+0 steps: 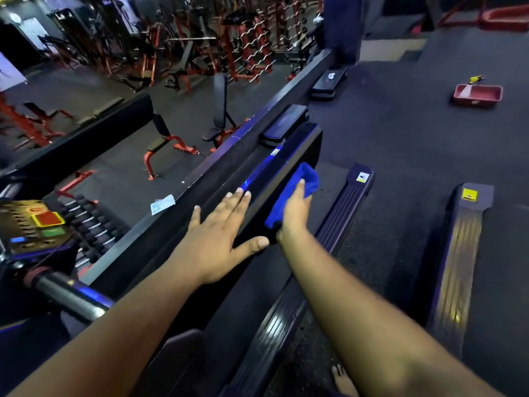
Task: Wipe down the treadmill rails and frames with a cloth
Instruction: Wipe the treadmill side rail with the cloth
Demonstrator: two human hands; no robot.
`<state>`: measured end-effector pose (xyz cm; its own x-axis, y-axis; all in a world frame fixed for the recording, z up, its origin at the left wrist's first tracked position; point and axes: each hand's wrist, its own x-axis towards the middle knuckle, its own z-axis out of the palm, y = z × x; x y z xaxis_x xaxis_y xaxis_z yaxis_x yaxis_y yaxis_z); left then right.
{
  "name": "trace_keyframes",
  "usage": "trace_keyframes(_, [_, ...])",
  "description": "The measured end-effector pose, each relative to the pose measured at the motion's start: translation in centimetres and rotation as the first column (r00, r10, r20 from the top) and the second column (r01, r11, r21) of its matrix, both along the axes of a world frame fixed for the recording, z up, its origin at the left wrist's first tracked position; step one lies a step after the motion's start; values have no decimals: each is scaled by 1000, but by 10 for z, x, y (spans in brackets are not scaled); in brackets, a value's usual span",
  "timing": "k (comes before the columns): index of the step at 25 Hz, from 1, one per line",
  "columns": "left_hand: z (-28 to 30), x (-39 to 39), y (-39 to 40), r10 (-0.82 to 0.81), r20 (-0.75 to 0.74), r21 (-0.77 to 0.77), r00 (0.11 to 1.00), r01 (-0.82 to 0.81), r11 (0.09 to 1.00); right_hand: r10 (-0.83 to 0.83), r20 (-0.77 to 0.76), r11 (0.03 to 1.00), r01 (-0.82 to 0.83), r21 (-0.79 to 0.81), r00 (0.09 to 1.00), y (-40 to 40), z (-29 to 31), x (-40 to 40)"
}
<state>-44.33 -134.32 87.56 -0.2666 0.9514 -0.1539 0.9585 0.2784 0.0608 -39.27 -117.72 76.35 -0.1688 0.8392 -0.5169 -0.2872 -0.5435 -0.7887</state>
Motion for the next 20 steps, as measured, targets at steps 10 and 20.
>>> trace_keyframes(10, [-1, -1, -1, 6, -35, 9, 999, -6, 1000, -18, 617, 605, -483, 633, 787, 67, 60, 14])
trace_keyframes(20, [-2, -1, 1, 45, 2, 34, 999, -45, 998, -106, 843, 248, -806, 537, 528, 103, 82, 24])
